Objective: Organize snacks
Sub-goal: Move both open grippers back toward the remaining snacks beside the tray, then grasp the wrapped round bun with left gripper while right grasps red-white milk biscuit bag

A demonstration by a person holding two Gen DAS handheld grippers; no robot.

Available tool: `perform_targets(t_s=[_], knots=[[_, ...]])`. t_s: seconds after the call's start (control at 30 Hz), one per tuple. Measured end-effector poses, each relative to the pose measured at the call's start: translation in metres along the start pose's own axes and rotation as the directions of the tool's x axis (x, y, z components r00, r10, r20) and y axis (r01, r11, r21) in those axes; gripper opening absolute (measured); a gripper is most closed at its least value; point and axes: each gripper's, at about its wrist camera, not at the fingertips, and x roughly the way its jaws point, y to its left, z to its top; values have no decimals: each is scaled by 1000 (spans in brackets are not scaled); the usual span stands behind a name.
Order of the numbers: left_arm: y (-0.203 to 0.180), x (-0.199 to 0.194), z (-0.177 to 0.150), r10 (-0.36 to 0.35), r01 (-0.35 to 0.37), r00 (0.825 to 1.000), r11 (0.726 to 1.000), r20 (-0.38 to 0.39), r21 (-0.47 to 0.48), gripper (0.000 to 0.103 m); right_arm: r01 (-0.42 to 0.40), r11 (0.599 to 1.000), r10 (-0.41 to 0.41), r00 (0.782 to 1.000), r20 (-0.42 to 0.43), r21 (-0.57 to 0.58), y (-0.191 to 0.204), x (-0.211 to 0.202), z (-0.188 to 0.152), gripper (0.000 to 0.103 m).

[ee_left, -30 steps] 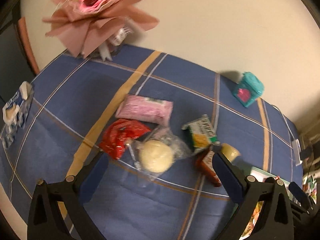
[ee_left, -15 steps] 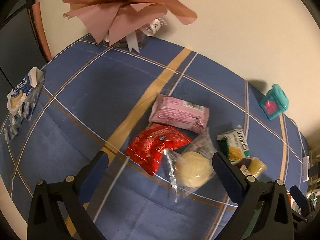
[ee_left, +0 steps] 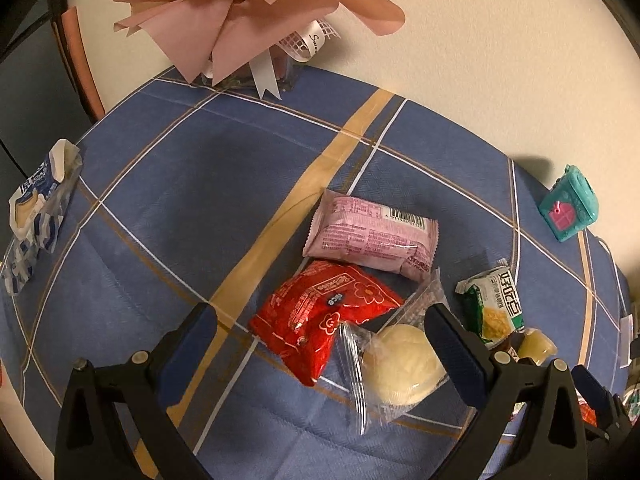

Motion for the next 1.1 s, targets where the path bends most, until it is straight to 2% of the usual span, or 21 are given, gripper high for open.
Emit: perform_targets(t_s=[0.33,0.53,0.9,1.1], knots=[[-4,11,-2,-7,7,999,1000,-37,-20,103,-34,999,34,999,-17,-2,-1,12,5,103],[-7,17,-5,-38,36,996,999,-82,-24,103,-59,998,60,997,-53,15,-4,24,3,98],[-27,28,-7,-98,94,979,995,-178,-29,103,-94,995,95,991,-95,17,-2,40,-5,92],[-37,38,-13,-106,98,971,994,-212,-48,103,-122,992,125,984,-129,35,-5,50,-10,92]])
